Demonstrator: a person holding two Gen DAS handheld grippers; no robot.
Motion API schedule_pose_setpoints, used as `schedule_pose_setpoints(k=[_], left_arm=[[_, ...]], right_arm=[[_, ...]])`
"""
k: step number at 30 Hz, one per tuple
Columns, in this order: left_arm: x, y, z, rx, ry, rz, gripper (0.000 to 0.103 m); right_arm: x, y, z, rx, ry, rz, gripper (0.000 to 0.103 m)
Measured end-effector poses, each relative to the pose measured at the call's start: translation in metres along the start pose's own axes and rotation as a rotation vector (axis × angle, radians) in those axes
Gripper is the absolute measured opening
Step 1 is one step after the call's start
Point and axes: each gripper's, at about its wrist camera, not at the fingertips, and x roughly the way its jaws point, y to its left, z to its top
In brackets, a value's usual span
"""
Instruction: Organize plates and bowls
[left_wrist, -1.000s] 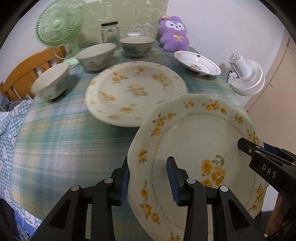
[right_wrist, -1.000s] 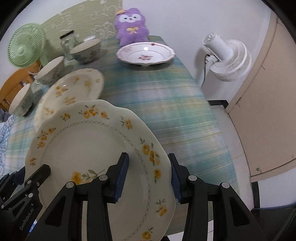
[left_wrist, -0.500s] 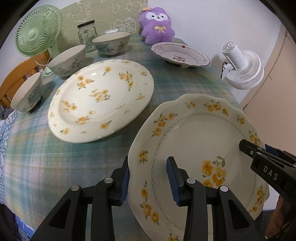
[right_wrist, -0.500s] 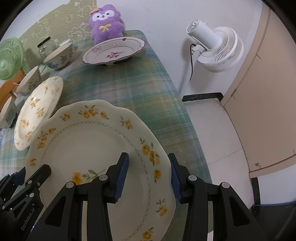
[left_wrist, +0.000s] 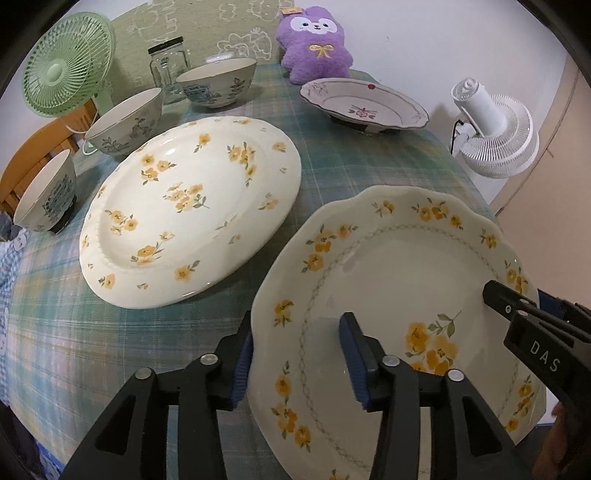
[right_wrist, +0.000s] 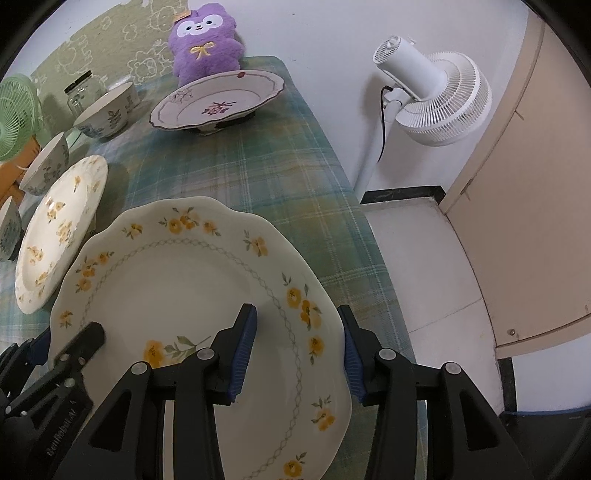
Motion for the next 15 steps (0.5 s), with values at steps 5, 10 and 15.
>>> schedule_pose_setpoints(k=[5,10,15], left_arm=[[-0.012,0.002,0.001,-0.012,-0.025,0.001,0.078],[-0.030,0.002,0.001,0.004,-0.052,0.008,0.087],[-0.055,0.012,0.007,-0.003,-0.099,0.011,0.089]], right_arm=[[-0.004,0.001,-0.001,-0.023,0.002,0.054,0.073],[-0.026,0.002,0.000,-0.033,-0.044,0.035,0.080],[-0.053,0.011,0.006,-0.052,-0.080,0.065,0.081]])
